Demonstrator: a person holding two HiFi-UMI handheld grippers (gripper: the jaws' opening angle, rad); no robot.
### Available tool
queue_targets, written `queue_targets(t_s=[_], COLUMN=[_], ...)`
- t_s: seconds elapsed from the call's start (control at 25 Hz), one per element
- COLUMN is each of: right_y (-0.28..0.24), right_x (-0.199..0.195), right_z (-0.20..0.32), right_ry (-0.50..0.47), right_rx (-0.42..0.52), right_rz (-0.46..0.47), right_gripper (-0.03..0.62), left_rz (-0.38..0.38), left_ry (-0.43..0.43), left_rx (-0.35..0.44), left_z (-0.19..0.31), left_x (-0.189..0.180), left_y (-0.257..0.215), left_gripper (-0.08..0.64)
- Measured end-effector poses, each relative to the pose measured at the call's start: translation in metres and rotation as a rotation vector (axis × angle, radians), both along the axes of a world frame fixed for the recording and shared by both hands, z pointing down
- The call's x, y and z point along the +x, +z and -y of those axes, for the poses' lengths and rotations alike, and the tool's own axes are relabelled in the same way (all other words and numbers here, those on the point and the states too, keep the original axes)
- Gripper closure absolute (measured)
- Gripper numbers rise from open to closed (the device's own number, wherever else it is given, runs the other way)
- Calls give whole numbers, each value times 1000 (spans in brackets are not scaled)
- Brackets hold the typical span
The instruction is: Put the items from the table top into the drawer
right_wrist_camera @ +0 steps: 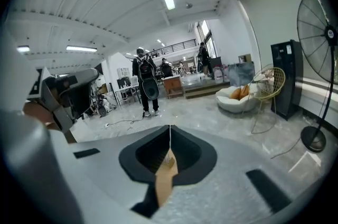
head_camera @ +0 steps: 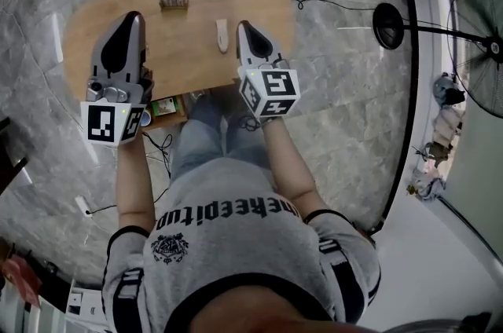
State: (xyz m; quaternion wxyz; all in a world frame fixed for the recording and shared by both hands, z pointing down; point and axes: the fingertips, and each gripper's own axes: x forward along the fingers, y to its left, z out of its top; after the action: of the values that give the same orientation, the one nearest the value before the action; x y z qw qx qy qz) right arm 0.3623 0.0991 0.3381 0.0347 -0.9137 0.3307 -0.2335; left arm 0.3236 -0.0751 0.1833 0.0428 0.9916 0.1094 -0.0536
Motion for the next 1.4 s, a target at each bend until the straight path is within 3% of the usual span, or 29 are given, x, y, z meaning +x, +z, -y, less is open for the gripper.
queue_targets(t_s=[0.28,0.68,0.96,1.4], right_y=[96,223,290,366], right_x=[-4,-10,-10,-11], right_z=[-1,2,-4,-2], right_ry=[34,55,81,92], right_rx=[-46,-144,-185,-283], right_rz=[207,412,536,657], right_gripper=[578,552,510,421], left_rz=[49,108,122,189], left_ry=[31,64,97,114], left_rx=[-14,-31,-79,-46], left_z=[4,12,10,16], left_x=[11,26,34,30], left_y=[48,115,146,201], left_gripper=[548,548,548,548])
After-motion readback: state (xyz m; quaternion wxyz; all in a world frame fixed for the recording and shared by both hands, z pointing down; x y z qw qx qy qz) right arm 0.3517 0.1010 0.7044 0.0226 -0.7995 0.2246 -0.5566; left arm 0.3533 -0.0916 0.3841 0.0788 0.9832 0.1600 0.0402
